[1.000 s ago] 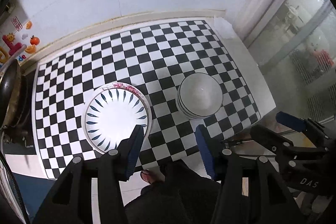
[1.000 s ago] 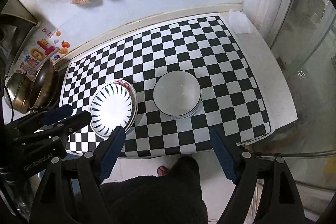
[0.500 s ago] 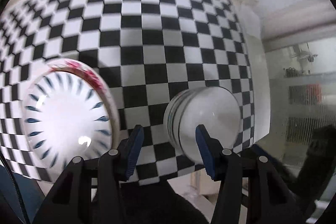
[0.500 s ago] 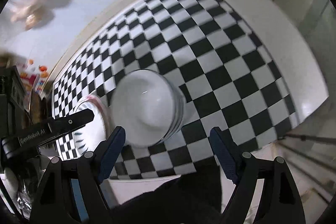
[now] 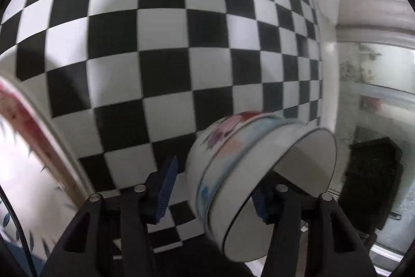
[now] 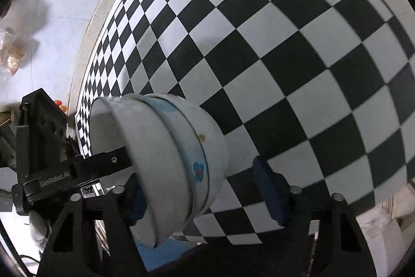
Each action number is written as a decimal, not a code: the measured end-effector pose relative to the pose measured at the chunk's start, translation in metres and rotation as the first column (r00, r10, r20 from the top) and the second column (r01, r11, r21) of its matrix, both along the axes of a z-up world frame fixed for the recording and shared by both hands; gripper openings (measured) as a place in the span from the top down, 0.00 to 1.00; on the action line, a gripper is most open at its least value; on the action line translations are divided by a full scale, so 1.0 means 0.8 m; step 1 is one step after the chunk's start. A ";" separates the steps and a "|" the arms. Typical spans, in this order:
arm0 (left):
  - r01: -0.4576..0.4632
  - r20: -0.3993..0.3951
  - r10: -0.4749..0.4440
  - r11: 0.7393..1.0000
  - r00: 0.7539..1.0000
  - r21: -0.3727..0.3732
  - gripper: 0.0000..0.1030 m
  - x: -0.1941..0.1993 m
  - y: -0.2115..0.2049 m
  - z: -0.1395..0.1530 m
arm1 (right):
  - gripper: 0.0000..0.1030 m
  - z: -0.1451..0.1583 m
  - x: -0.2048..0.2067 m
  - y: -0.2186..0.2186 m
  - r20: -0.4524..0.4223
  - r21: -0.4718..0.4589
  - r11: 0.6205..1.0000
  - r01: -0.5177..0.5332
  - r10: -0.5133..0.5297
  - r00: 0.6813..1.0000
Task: Organize plates and bowls
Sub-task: 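Grasp the bowl stack rim with the right tool while the left tool grips it, then carry the bowl stack onto the plate stack and open both tools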
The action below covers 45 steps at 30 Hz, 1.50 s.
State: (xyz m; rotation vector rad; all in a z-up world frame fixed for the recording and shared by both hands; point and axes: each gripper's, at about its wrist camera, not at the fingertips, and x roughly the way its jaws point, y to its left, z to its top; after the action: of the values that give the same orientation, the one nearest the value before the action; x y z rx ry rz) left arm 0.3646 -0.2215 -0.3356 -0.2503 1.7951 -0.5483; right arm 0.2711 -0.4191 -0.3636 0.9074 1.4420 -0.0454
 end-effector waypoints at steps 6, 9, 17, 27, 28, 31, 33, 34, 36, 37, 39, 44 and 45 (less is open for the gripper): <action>0.061 0.029 -0.059 0.997 0.998 -0.045 0.52 0.004 -0.011 -0.001 | 0.44 -0.023 0.014 0.001 0.010 0.075 0.997 0.005 -0.006 1.000; 0.073 0.053 -0.071 0.997 0.996 -0.035 0.52 0.000 -0.009 0.004 | 0.45 -0.030 0.014 -0.002 0.020 0.082 0.997 0.003 -0.005 1.000; 0.060 0.094 -0.059 0.998 0.994 -0.009 0.54 -0.008 -0.001 0.016 | 0.48 -0.013 0.027 0.019 0.042 0.040 0.998 -0.053 0.051 0.998; 0.017 0.136 -0.017 1.000 0.991 -0.005 0.54 -0.008 0.015 0.034 | 0.51 0.009 0.049 0.047 0.094 -0.015 0.992 -0.125 0.126 0.988; 0.013 0.141 -0.012 1.000 0.990 -0.004 0.54 -0.008 0.017 0.037 | 0.51 0.012 0.050 0.049 0.097 -0.017 0.991 -0.131 0.132 0.986; -0.010 0.152 0.012 1.000 0.988 -0.011 0.54 -0.007 0.028 0.047 | 0.51 0.020 0.055 0.057 0.110 -0.019 0.989 -0.147 0.149 0.983; -0.026 0.157 0.028 1.000 0.987 -0.017 0.54 -0.006 0.037 0.056 | 0.51 0.027 0.059 0.064 0.118 -0.016 0.988 -0.156 0.157 0.981; -0.029 0.159 0.032 0.999 0.987 -0.016 0.54 -0.006 0.041 0.060 | 0.51 0.032 0.058 0.066 0.120 -0.014 0.987 -0.159 0.160 0.980; -0.045 0.172 0.047 0.999 0.984 -0.015 0.54 -0.006 0.053 0.072 | 0.51 0.042 0.061 0.072 0.128 -0.010 0.984 -0.176 0.176 0.976; -0.053 0.179 0.055 0.998 0.982 -0.016 0.54 -0.005 0.060 0.078 | 0.51 0.046 0.063 0.078 0.134 -0.010 0.983 -0.183 0.183 0.974; -0.074 0.189 0.076 0.997 0.979 -0.019 0.54 -0.004 0.075 0.088 | 0.51 0.055 0.068 0.090 0.144 -0.007 0.979 -0.203 0.202 0.969; -0.141 0.224 0.140 0.990 0.964 -0.014 0.54 -0.002 0.123 0.111 | 0.51 0.071 0.087 0.134 0.171 -0.001 0.963 -0.270 0.266 0.949; -0.160 0.229 0.158 0.987 0.960 -0.012 0.54 -0.001 0.136 0.114 | 0.51 0.074 0.091 0.146 0.177 0.002 0.957 -0.288 0.284 0.943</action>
State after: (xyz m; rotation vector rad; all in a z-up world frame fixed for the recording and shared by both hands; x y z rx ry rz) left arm 0.3635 -0.1130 -0.2444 -0.3114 1.5366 -0.4383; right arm 0.3443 -0.3023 -0.3045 0.6973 1.3985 0.2663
